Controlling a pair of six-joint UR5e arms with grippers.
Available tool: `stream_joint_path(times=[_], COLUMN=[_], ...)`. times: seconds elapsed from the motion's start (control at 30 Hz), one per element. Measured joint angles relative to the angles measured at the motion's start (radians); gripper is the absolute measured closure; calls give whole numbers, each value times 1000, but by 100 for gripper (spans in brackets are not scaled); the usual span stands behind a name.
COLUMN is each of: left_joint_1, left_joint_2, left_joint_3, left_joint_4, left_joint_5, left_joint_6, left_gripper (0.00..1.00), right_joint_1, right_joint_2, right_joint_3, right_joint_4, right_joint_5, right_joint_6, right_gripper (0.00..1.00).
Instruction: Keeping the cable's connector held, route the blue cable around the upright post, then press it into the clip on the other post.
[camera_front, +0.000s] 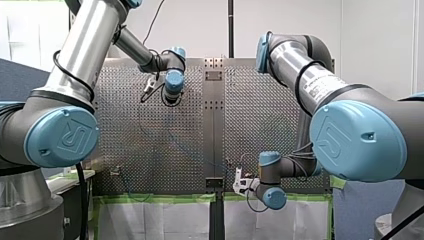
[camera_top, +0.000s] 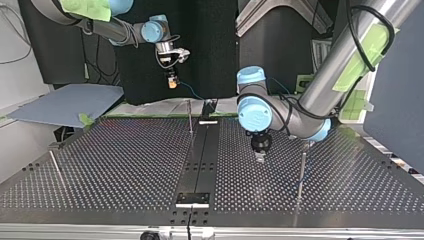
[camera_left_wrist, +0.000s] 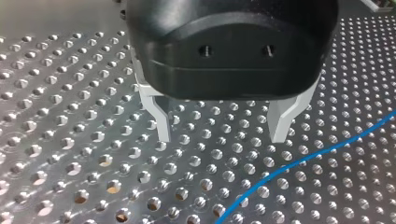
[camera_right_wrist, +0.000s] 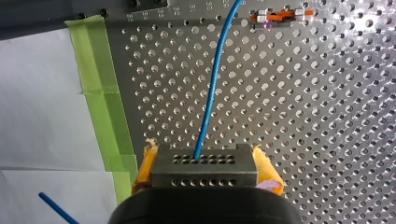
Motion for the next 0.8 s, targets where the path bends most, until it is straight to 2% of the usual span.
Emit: stream_joint_path(times=[0.13,0.37,0.53,0.8], left_joint_1=[-3,-4,-1,-10], left_joint_2=[-21,-72,-86,-150], left_joint_3=[0,0,0,0], left_joint_4=[-1,12,19,22], left_joint_5=[-5,-50,-62,-96], left_joint_6=[17,41,49,77], left_gripper=[0,0,0,0], right_joint_1=[0,0,0,1], right_joint_2=[0,0,0,0], right_joint_3=[1,0,1,1], right_joint_4=[0,-1,0,-2], right_joint_5=[0,0,0,0], right_joint_6=[0,0,1,1], right_gripper=[100,100,100,100])
